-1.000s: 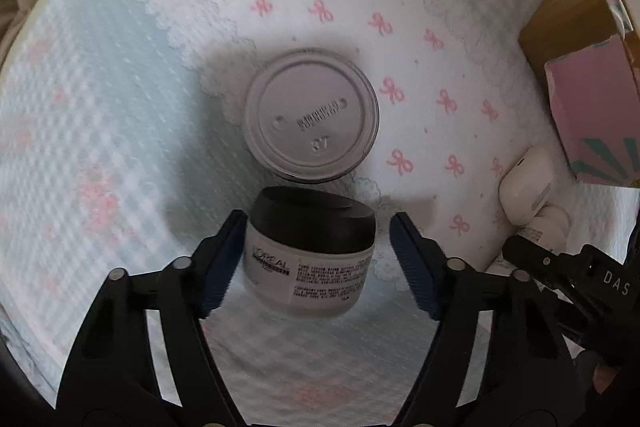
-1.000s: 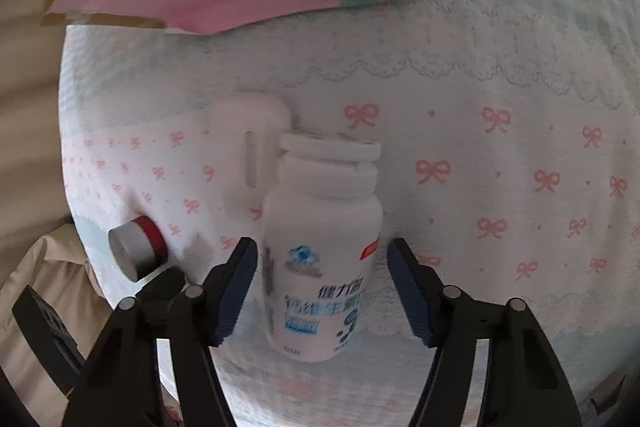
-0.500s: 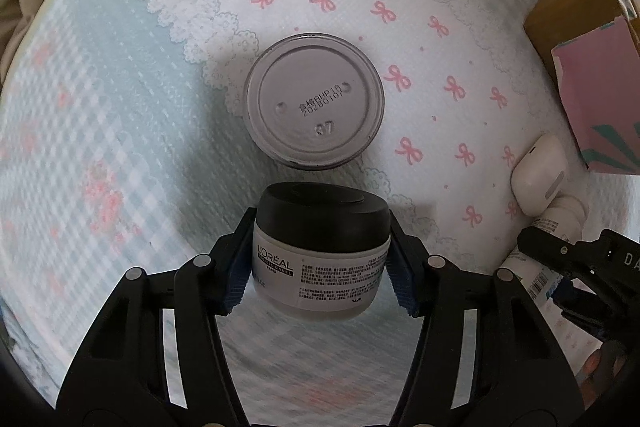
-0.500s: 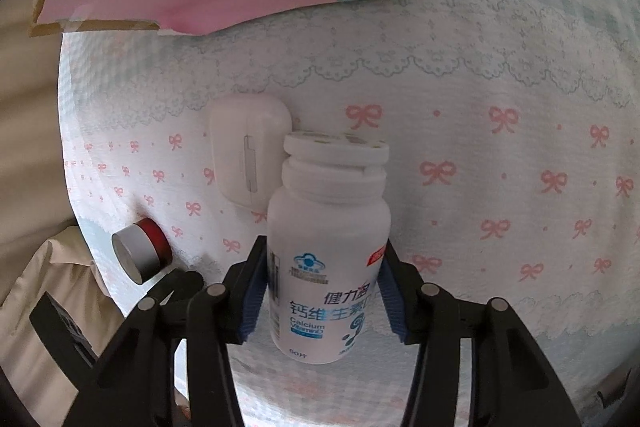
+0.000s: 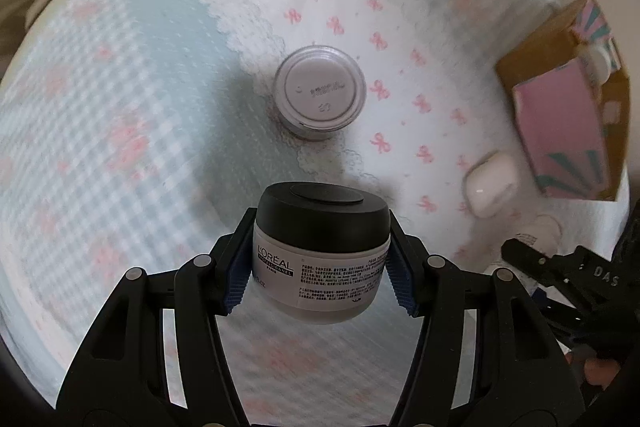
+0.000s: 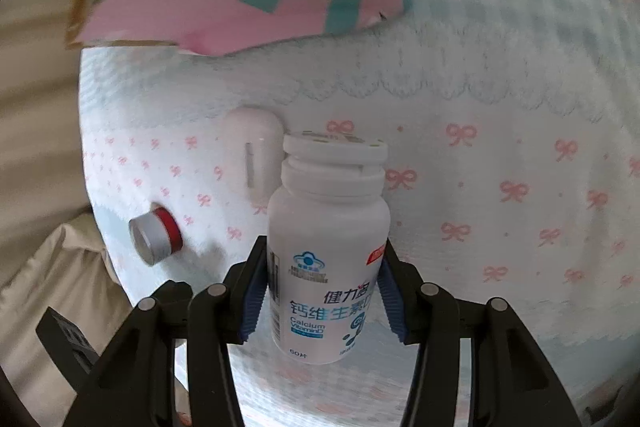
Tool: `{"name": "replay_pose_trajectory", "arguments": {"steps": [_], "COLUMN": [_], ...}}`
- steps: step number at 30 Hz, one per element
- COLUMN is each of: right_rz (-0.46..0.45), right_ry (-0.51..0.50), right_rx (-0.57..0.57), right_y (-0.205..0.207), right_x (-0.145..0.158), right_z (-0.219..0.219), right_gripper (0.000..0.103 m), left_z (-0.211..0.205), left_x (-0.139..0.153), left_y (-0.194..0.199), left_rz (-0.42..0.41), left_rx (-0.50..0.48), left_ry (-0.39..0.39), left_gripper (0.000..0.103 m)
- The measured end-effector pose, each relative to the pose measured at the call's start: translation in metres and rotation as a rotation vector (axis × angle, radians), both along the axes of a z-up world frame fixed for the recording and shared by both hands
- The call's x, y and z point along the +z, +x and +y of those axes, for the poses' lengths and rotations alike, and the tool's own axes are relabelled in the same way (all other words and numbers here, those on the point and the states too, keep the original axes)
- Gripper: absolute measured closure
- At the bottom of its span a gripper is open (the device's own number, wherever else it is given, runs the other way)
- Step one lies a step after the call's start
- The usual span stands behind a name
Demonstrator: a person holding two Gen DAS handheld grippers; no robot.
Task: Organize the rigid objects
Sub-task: 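Lift the L'Oreal jar and white bottle and carry both over the cardboard box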
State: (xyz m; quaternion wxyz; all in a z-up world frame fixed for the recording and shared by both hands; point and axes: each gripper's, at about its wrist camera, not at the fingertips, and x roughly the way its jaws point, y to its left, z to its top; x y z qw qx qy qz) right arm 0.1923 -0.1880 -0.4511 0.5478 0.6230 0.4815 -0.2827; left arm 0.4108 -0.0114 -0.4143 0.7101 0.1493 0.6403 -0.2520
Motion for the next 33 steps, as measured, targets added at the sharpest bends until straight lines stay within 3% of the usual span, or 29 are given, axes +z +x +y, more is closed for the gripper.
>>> {"name": "replay_pose_trajectory", "arguments": {"steps": [7,15,25,33], "right_rz": [-0.09,-0.21,-0.261,-0.297], "right_ry": [-0.079,-0.128,-0.184,-0.224], "right_rx": [0.133,0.327,0.547,0.616], "right_y": [-0.008,-0.026,-0.059,-0.065], "right_x": [0.053,0.127,0.203,0.231], "right_z": [-0.003,0.002,-0.042,-0.105], "right_gripper": [0.056,0.056,0.056,0.056], "left_z": [0.026,0.02,-0.016,-0.06], "left_x": [0.075,0.138,0.191,0.212], "left_y": [-0.041,-0.083,-0.142,-0.176], "left_rz": [-0.061,-0.123,-0.166,-0.196], "left_rx": [0.076,0.139,0.153,0.201], "left_ry": [-0.065,-0.143,-0.231,-0.229], "left_gripper": [0.048,0.048,0.048,0.048]}}
